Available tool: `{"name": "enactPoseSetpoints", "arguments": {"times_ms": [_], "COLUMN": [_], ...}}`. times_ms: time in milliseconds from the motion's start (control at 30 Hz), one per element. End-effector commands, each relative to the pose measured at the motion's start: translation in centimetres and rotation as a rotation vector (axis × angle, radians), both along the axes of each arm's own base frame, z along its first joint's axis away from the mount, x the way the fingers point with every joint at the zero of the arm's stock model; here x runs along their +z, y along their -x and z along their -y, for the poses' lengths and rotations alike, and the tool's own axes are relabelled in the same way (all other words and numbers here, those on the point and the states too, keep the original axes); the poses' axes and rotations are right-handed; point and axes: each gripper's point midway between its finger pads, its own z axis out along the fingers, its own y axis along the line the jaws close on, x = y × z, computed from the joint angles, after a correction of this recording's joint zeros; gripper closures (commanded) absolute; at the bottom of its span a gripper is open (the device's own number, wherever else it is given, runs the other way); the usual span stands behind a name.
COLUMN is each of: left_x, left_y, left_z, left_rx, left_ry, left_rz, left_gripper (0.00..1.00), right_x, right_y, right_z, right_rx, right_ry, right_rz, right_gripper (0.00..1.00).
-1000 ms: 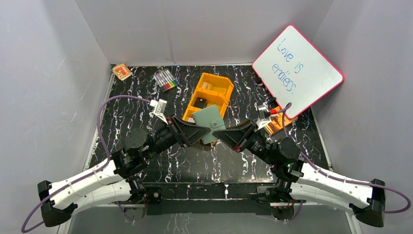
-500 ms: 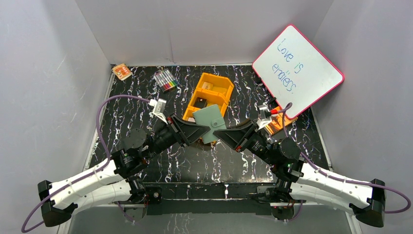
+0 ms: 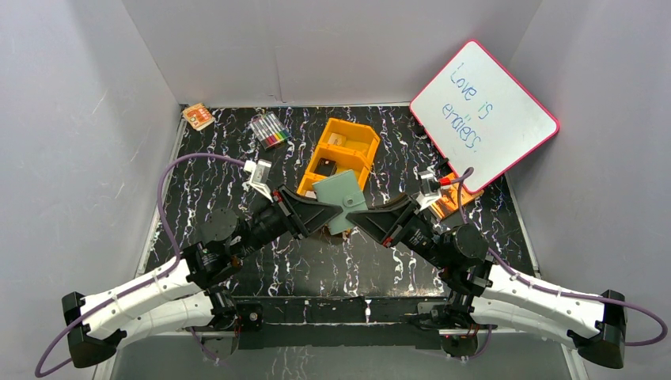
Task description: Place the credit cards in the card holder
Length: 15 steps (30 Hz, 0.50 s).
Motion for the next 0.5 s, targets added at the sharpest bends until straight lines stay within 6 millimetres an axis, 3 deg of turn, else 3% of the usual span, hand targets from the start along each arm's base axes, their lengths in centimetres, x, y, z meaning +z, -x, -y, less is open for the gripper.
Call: {"name": "enactPoseSetpoints", "arguments": {"times_ms": [0,33,133,233,267,367,467], "left_x": [2.6,2.5,1.7,-1.2,-2.8,-7.2,-9.8], "left_y": [0.4,0.3,-0.4,-1.8,-2.4,-3.5,-3.8], "left_z": [-0.9,-1.1,-2.1,-4.0,-5.0,-9.3,-13.7], "left_rx": [0.007,0.016,0.08,0.198,0.25,0.425,0.566], "left_ry": [0.064,0.062,0.039,-0.118,-0.2,-0.463,-0.679], "left_rz": [0.054,0.05,0.022,-0.06,-0.099,-0.206,-0.264], "left_gripper": [1.0,1.0,1.0,1.0,1.0,1.0,1.0], "right_x": [1.9,1.6,0.5,-1.2,-1.8,-4.0,-6.6], "right_y": [0.2,0.2,-0.2,-0.8,-1.1,-2.0,-2.8], "right_z": [0.8,0.8,0.8,1.5,2.0,4.8,8.0], "right_rx": [-0.006,-0.008,-0.025,-0.075,-0.104,-0.216,-0.329], "right_ry": [-0.058,-0.045,0.03,0.143,0.192,0.361,0.525], "right_rz": [0.025,0.014,-0.027,-0.069,-0.081,-0.139,-0.186], "right_gripper": [1.0,0.94,0.52,0.29,0.16,0.07,0.04]}}
